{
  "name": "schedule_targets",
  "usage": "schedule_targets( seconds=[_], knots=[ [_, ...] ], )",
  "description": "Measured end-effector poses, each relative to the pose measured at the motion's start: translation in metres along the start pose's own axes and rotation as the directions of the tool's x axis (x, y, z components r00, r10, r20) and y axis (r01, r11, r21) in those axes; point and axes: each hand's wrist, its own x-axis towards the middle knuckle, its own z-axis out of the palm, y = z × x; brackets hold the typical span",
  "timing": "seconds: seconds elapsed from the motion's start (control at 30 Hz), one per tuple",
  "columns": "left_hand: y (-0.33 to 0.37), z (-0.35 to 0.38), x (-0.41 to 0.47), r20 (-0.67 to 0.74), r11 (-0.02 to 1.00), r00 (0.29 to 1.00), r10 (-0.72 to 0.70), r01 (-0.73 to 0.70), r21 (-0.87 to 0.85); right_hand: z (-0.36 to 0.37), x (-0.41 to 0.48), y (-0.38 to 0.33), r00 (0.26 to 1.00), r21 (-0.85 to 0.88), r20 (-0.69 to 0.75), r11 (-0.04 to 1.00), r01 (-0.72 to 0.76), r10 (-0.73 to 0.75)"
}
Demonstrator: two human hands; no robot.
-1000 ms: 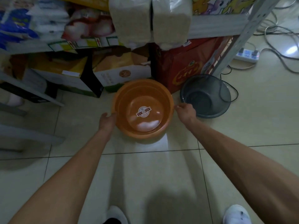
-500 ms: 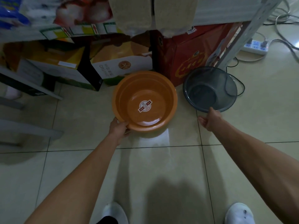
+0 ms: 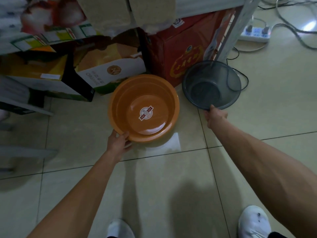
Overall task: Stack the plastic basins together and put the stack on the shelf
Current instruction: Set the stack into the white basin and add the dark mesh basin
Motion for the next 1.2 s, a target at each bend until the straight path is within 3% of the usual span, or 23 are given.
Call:
schedule_targets(
  seconds=[0.23, 0.47, 0.6, 0.67, 0.77, 0.9, 1.03, 1.1, 1.2],
  knots=[
    [-0.011, 0.013, -0.019, 0.021, 1.0, 1.0, 0.004, -0.003, -0.004, -0.036, -0.029, -0.035, 0.997, 0.122, -0.014, 0.99, 0.075, -0.074],
    [-0.043, 0.037, -0.073, 0.093, 0.998, 0.994, -0.052, 0.05, 0.027, -0.088, -0.087, -0.046, 0.955, 0.302, 0.228, 0.946, 0.117, -0.191],
    [-0.065, 0.043, -0.11, 0.144, 0.996, 0.986, -0.085, 0.078, 0.049, -0.104, -0.122, -0.02, 0.87, 0.113, 0.473, 0.989, 0.094, -0.137],
    [-0.077, 0.042, -0.124, 0.149, 0.991, 0.983, -0.108, 0.095, 0.091, -0.11, -0.136, 0.0, 0.85, -0.09, 0.52, 0.985, 0.147, -0.079],
    [-0.093, 0.034, -0.138, 0.125, 0.976, 0.973, -0.194, 0.179, 0.121, -0.12, -0.153, 0.029, 0.809, -0.236, 0.588, 0.953, 0.188, -0.014],
    [-0.102, 0.02, -0.144, 0.08, 0.913, 0.926, -0.368, 0.377, -0.154, -0.146, -0.166, 0.045, 0.785, -0.487, 0.611, 0.83, 0.271, 0.102],
    [-0.098, 0.012, -0.141, 0.149, 0.857, 0.902, -0.404, 0.431, -0.282, -0.167, -0.161, 0.051, 0.789, -0.613, 0.59, 0.73, 0.302, 0.169],
    [-0.093, 0.014, -0.141, 0.164, 0.853, 0.897, -0.41, 0.441, -0.279, -0.175, -0.153, 0.057, 0.804, -0.72, 0.562, 0.591, 0.363, 0.191],
    [-0.087, 0.019, -0.145, 0.156, 0.905, 0.918, -0.365, 0.389, -0.171, -0.182, -0.137, 0.065, 0.843, -0.86, 0.497, 0.249, 0.446, 0.207]
  ],
)
